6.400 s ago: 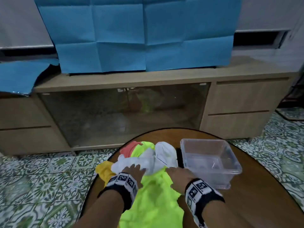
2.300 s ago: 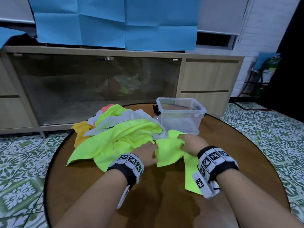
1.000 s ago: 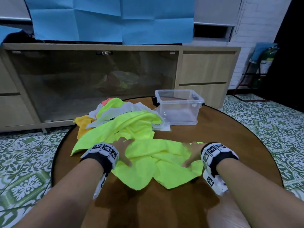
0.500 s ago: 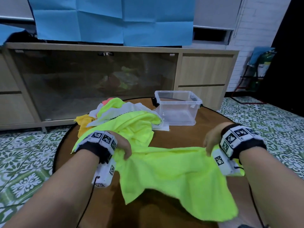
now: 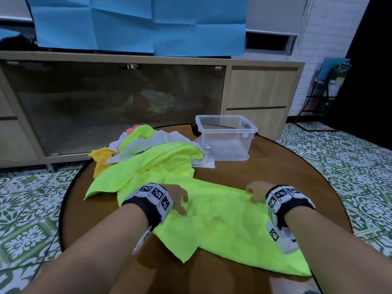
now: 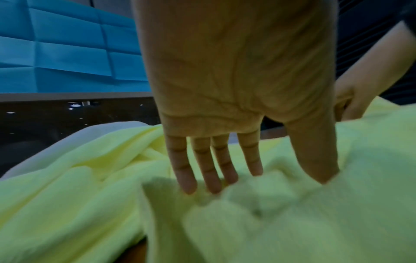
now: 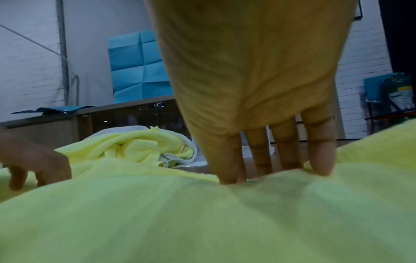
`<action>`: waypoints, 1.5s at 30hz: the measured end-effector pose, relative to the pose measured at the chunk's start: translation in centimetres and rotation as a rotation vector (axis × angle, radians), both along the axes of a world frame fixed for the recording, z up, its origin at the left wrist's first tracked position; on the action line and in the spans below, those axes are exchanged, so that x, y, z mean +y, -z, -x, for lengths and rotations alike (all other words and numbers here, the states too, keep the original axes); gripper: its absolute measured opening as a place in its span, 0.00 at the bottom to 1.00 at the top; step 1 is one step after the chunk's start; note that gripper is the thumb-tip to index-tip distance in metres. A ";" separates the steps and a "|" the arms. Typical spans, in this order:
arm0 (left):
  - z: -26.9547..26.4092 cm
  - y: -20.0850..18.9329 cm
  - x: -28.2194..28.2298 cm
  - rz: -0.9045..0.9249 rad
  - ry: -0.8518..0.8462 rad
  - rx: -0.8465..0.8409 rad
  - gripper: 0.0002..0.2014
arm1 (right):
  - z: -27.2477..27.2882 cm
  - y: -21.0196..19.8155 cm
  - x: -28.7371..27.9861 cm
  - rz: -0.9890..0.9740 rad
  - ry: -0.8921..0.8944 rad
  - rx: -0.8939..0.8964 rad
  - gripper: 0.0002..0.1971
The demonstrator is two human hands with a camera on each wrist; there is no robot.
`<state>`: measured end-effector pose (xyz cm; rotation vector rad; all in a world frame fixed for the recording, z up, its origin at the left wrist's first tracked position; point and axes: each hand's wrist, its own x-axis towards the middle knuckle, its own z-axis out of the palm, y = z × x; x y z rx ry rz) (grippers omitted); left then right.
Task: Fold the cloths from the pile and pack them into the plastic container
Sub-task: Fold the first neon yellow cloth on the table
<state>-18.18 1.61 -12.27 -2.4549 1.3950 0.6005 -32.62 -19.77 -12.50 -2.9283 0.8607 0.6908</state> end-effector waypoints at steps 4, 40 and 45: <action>-0.5 0.7 0.7 -0.082 -0.001 0.037 0.33 | 0.7 0.7 -0.7 -0.065 0.079 -0.010 0.18; -13.3 2.6 0.2 0.066 -0.425 -0.400 0.28 | -4.6 2.2 3.7 -0.227 -0.433 0.136 0.32; -11.6 2.1 0.0 0.055 -0.436 -0.488 0.20 | -4.3 2.1 4.4 -0.249 -0.446 0.142 0.33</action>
